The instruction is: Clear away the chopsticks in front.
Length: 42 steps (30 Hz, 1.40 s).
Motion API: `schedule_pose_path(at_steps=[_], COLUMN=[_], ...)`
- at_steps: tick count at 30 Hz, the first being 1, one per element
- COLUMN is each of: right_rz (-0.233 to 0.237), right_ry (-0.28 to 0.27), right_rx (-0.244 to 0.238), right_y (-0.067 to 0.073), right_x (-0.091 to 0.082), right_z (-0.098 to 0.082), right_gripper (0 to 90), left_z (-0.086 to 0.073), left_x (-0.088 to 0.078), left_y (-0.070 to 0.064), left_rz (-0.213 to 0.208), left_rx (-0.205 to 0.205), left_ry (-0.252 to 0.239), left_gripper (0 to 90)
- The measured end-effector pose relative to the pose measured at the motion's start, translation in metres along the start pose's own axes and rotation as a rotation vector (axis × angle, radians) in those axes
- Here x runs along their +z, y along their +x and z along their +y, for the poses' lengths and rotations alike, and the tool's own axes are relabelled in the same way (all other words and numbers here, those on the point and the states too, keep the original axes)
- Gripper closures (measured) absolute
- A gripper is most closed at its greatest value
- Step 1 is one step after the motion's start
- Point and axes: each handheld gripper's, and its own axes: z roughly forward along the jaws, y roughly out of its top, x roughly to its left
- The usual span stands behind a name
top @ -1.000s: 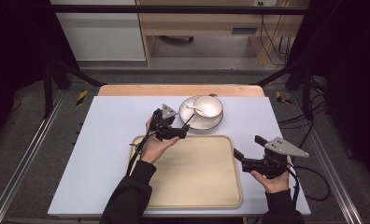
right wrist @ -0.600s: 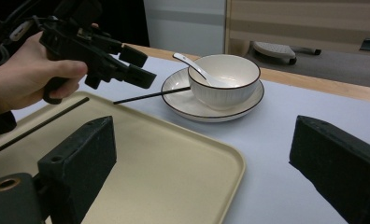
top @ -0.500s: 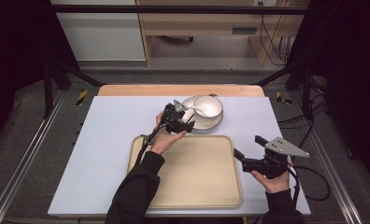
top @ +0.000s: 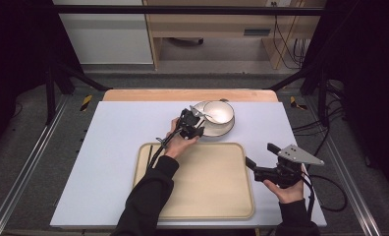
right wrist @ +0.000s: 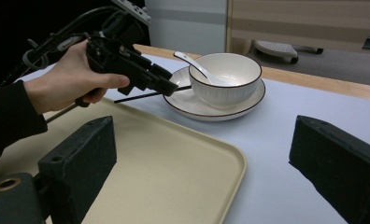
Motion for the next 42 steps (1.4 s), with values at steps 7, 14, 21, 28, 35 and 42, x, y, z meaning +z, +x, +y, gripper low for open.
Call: schedule_pose_path(at_steps=[7, 14, 21, 28, 35, 42], right_rz=[0.002, 0.003, 0.004, 0.003, 0.001, 0.003], right_ry=[0.000, -0.003, -0.002, -0.001, 0.002, 0.000], right_rx=[-0.003, -0.008, -0.007, -0.010, -0.005, -0.009], right_y=[-0.001, 0.000, 0.000, 0.000, 0.000, 0.001], right_x=[-0.001, -0.002, -0.002, -0.001, -0.001, 0.000], right_z=[0.001, 0.001, 0.001, 0.001, 0.001, 0.001], right_gripper=[7.6, 7.6, 7.6, 7.6, 7.6, 7.6], left_z=[0.000, 0.004, 0.003, 0.003, 0.002, -0.001], left_x=[0.006, 0.010, 0.015, 0.014, 0.010, -0.002], left_y=[0.003, 0.004, 0.005, 0.004, 0.005, 0.011], left_rz=[-0.016, -0.018, -0.012, 0.003, 0.002, 0.017], left_rx=[-0.021, -0.046, -0.068, -0.085, -0.095, -0.122], left_ry=[-0.011, 0.002, 0.024, 0.029, 0.028, 0.004], left_gripper=[72.2, 77.7, 81.4, 83.2, 84.0, 84.5])
